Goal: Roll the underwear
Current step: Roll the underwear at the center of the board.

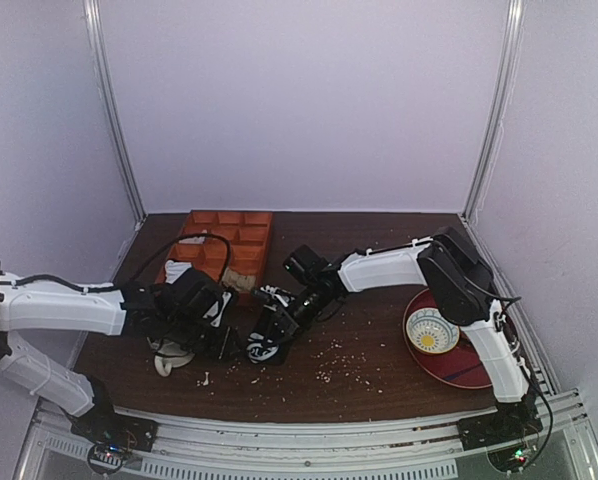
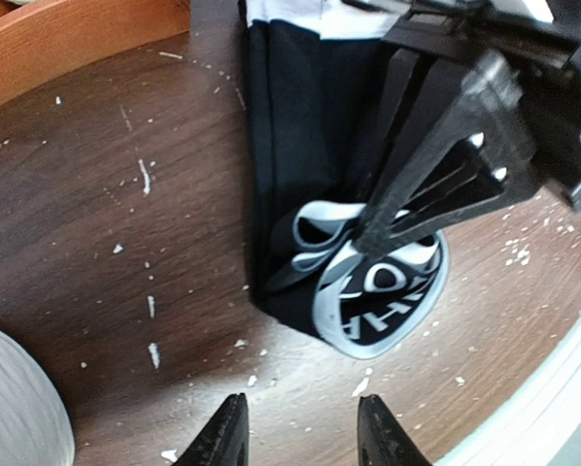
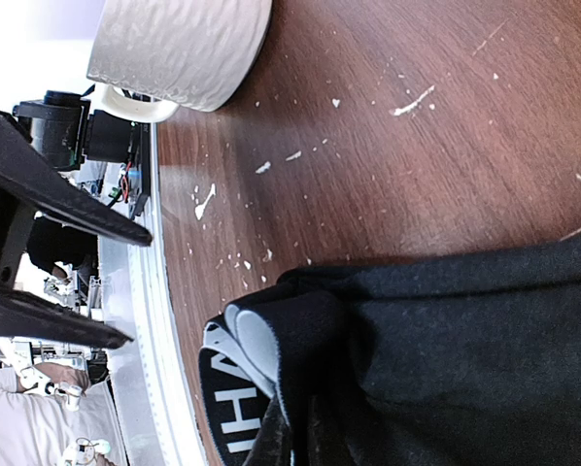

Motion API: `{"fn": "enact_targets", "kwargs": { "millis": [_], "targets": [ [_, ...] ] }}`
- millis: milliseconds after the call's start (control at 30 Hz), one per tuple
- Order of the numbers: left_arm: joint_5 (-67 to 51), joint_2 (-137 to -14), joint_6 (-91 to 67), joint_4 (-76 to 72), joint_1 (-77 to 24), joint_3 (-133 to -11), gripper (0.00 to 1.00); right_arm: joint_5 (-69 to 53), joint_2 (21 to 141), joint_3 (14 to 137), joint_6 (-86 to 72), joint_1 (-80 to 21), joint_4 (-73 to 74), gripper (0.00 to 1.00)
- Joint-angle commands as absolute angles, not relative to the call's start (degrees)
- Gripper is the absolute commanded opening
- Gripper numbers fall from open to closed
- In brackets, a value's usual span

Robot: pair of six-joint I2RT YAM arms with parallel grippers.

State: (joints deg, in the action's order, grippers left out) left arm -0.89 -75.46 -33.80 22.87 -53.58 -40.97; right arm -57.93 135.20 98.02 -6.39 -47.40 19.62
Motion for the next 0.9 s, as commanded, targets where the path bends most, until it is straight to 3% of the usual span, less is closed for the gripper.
{"fn": "enact_targets", "kwargs": {
  "millis": [0, 367, 867],
  "targets": [
    [2.47, -74.29, -30.08, 20.01, -54.90, -40.03, 0.51, -58.45, 136.34, 98.81, -6.25, -47.20, 21.53, 0.00],
    [1.26, -75.94, -20.34, 11.04, -56.34, -36.56, 0.52, -58.08, 136.71, 99.05, -6.41, -47.13, 21.71, 0.00],
    [1.70, -84.59, -21.02, 7.73, -56.34, -39.09, 0.54, -57.64, 136.88, 99.23, -6.15, -47.07, 22.26, 0.00]
  ]
}}
